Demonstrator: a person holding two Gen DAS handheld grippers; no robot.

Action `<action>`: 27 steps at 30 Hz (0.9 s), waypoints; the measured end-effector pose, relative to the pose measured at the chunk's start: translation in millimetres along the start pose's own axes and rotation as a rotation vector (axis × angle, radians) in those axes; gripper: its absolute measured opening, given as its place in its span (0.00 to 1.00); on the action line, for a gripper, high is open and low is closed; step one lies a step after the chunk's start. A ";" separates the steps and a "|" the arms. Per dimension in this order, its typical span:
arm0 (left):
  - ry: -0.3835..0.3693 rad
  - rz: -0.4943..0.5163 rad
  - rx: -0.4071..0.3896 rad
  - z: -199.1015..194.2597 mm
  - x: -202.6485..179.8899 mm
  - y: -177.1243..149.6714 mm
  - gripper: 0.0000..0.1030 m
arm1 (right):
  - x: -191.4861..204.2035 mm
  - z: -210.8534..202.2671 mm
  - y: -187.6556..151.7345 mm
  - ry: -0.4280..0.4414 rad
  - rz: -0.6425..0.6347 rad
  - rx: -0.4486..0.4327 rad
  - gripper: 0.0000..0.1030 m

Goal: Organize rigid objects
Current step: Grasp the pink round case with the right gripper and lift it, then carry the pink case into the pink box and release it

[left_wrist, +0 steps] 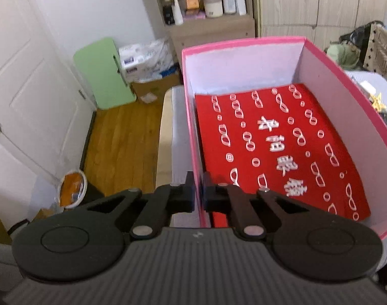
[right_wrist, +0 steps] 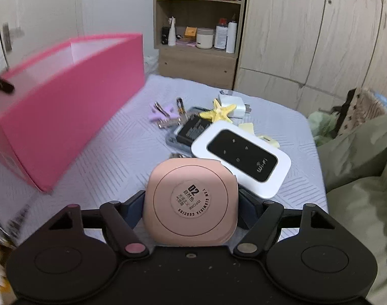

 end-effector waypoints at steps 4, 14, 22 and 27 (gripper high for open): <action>-0.017 -0.007 -0.022 0.3 -1.0 1.3 0.04 | -2.5 -14.8 14.4 0.099 0.063 -0.029 0.77; -0.065 -0.026 -0.050 -0.4 -6.2 0.5 0.05 | 47.3 -51.8 86.4 0.362 -0.006 -0.059 0.77; -0.121 -0.007 -0.106 -4.2 -17.4 -1.1 0.07 | 115.8 -59.0 146.5 0.568 -0.109 0.017 0.77; -0.142 -0.018 -0.078 -2.3 -24.6 -0.4 0.07 | 151.1 -24.2 186.4 0.595 -0.093 0.080 0.77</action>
Point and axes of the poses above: each gripper's, at about its wrist camera, not at the fingertips, and z roughly the way its jaws point, x to its left, y to its top, the point moved 9 cm from there along z, roughly the way its jaws point
